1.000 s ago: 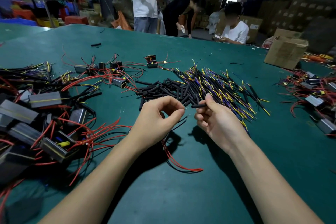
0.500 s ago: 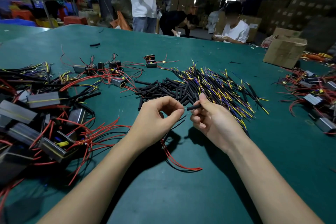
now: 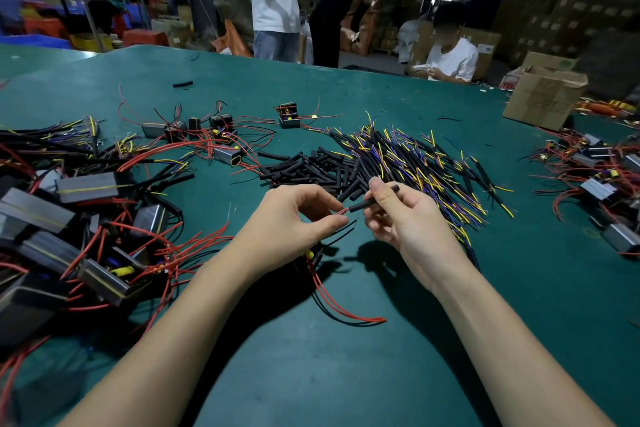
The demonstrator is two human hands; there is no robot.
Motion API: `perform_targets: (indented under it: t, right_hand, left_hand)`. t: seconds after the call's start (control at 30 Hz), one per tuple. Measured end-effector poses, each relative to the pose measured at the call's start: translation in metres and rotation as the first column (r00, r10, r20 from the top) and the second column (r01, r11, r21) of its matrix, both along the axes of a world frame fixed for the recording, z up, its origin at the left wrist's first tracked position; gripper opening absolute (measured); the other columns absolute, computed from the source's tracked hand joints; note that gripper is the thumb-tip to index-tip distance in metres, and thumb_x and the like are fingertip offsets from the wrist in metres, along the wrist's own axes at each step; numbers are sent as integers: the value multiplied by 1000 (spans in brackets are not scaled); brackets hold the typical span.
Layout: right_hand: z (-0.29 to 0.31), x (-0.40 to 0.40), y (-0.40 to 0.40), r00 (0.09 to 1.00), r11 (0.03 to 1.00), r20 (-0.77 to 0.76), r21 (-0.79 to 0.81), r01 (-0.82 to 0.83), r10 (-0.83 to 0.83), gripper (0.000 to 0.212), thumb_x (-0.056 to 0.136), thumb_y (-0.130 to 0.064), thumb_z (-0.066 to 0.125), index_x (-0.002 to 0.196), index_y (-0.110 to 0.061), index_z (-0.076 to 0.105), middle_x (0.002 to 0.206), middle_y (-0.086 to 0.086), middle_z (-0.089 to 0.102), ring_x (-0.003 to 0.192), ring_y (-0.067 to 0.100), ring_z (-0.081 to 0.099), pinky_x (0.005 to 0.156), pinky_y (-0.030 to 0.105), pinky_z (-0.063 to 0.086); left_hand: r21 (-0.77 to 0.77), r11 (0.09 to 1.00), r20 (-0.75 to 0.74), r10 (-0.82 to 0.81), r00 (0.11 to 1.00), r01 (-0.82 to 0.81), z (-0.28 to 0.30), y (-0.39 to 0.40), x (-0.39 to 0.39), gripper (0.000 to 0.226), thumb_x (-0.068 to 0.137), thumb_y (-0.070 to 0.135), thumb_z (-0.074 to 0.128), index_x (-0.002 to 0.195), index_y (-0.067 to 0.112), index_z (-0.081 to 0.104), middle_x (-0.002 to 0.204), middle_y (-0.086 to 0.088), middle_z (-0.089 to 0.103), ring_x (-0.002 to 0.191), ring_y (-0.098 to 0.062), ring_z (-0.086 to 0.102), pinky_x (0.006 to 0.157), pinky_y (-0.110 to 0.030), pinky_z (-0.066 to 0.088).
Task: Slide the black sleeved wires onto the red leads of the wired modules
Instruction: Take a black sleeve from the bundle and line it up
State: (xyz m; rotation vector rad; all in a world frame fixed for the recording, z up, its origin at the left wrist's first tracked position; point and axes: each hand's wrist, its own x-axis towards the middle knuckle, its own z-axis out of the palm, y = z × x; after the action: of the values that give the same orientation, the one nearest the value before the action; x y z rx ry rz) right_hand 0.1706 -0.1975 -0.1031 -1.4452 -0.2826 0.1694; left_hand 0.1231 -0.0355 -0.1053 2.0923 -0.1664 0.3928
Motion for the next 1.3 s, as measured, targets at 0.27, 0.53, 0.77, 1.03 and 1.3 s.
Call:
perform_targets:
  t: [0.27, 0.53, 0.77, 1.03, 1.3]
  right_hand:
    - [-2, 0, -1, 998, 998, 55, -55, -13, 16, 26, 87, -29, 64, 64, -16, 69, 59, -2, 60, 51, 8, 47, 45, 12, 35]
    - [-8, -1, -1, 989, 976, 109, -207, -74, 98, 21, 83, -32, 70, 75, -13, 74, 65, -2, 64, 54, 6, 48, 47, 11, 34]
    - [-3, -3, -1, 981, 972, 40, -146, -185, 192, 25, 95, -26, 55, 86, -12, 73, 74, -1, 67, 62, 9, 53, 49, 14, 35]
    - [-6, -8, 1, 976, 928, 84, -336, -163, 202, 20, 88, -24, 65, 90, -7, 74, 75, 2, 65, 65, 8, 49, 55, 17, 35]
    - [-9, -11, 5, 956, 930, 161, -319, -183, 244, 14, 88, -17, 67, 85, -7, 76, 59, -9, 60, 50, -2, 44, 52, 8, 33]
  left_hand:
    - [-156, 983, -269, -133, 954, 93, 5, 14, -1, 16, 88, 27, 66, 83, 13, 74, 80, 3, 75, 73, -4, 66, 73, -15, 50]
    - [-167, 977, -289, -179, 941, 134, 7, 19, -2, 9, 81, 16, 72, 88, 18, 68, 83, -6, 75, 72, -13, 62, 75, -25, 49]
    - [-163, 977, -301, -182, 936, 138, 6, 23, -2, 13, 78, 15, 74, 89, 18, 67, 71, 3, 67, 64, -9, 53, 61, -22, 43]
    - [-93, 983, -337, -183, 924, 161, 5, 26, -2, 19, 75, 18, 78, 91, 14, 68, 79, -10, 69, 65, -16, 54, 62, -28, 43]
    - [-3, 987, -331, -154, 931, 162, 8, 25, -6, 21, 77, 32, 76, 82, 12, 70, 63, 1, 63, 52, -7, 49, 52, -16, 39]
